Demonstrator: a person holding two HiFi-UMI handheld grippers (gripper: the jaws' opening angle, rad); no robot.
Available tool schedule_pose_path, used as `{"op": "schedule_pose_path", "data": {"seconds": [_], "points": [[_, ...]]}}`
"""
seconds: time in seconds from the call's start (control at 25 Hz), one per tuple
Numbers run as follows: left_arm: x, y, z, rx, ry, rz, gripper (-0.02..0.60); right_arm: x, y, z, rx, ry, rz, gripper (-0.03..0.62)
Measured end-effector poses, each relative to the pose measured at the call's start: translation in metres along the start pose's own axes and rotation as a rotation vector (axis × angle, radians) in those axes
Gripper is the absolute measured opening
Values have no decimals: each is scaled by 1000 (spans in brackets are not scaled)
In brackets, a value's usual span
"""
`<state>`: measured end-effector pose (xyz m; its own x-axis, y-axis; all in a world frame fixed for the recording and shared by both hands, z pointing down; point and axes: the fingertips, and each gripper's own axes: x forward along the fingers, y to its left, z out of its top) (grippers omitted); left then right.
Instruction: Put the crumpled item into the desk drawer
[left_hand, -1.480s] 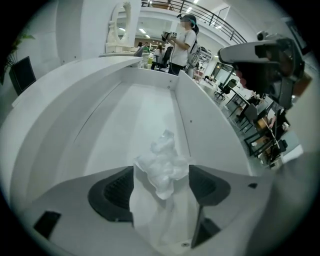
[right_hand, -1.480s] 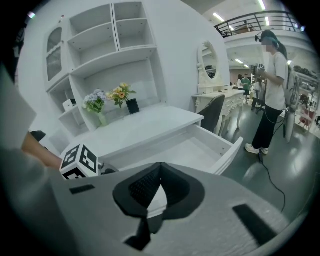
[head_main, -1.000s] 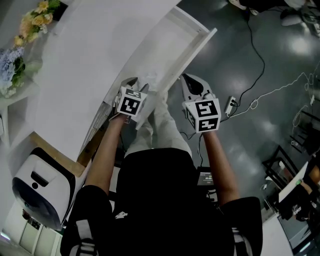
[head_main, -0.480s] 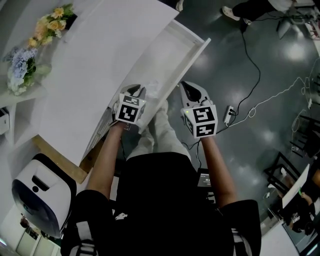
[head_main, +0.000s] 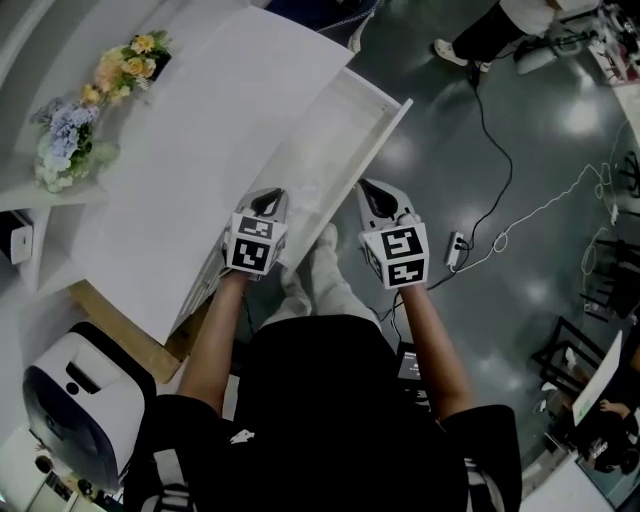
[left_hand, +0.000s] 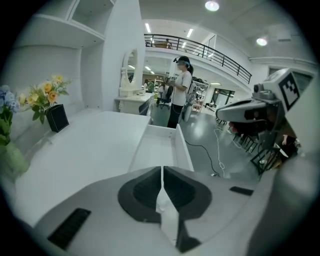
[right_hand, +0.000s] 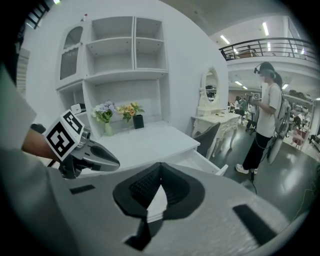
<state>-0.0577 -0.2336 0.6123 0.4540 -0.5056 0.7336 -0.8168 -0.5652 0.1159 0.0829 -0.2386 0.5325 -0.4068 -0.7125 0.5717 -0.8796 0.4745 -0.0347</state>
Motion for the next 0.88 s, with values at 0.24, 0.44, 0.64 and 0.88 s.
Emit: {"op": "schedule_pose_path", "data": {"seconds": [0.24, 0.44, 0.64, 0.88], "points": [[-31, -11, 31, 22, -83, -36, 11, -13, 11, 16, -16, -35, -9, -5], [-53, -14, 47, 40, -139, -34, 9, -25, 23, 32, -30, -74, -18, -5], [-83, -20, 65, 43, -219, -37, 10, -39, 38, 46, -40, -107, -8, -5], [-119, -18, 72, 52, -282, -21, 9, -50, 60, 56, -59, -138, -6, -5]]}}
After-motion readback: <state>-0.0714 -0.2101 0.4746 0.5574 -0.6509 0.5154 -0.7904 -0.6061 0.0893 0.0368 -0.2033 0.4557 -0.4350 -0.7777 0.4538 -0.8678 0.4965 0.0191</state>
